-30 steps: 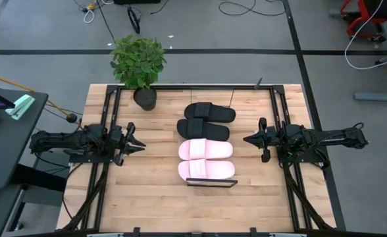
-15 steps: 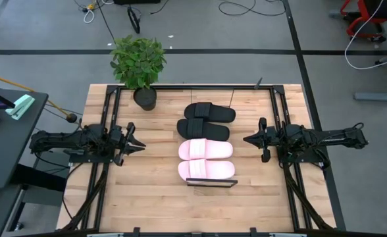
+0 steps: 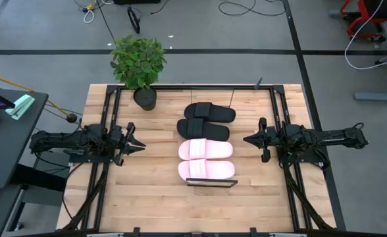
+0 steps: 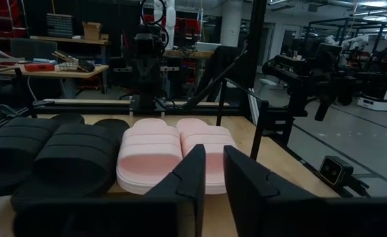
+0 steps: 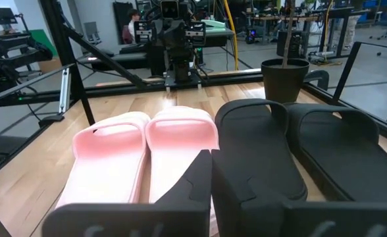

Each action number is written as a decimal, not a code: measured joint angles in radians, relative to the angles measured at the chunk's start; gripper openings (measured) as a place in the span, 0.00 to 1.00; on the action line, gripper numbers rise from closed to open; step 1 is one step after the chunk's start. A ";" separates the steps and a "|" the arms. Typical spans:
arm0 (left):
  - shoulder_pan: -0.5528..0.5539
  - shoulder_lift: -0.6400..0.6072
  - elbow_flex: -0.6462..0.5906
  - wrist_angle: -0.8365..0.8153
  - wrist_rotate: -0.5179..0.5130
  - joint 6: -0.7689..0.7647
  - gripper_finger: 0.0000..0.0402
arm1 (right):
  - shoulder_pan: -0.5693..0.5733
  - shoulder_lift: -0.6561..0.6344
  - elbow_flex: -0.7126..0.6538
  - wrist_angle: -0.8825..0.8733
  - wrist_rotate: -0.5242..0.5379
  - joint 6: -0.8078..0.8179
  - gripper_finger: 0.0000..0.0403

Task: Pick and place slides into the shelf
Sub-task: Return to Home Position

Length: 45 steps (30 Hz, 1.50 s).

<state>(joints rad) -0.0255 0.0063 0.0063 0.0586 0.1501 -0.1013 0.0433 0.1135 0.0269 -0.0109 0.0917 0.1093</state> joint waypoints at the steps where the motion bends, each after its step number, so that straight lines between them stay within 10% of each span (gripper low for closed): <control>1: 0.000 0.000 0.000 0.000 0.000 0.000 0.14 | 0.000 0.000 0.000 0.000 0.000 0.000 0.02; 45: 0.000 0.000 0.000 0.000 0.000 0.000 0.15 | 0.000 0.000 0.000 0.000 0.000 0.000 0.02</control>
<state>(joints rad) -0.0256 0.0063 0.0063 0.0586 0.1503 -0.1013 0.0433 0.1132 0.0269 -0.0109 0.0917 0.1093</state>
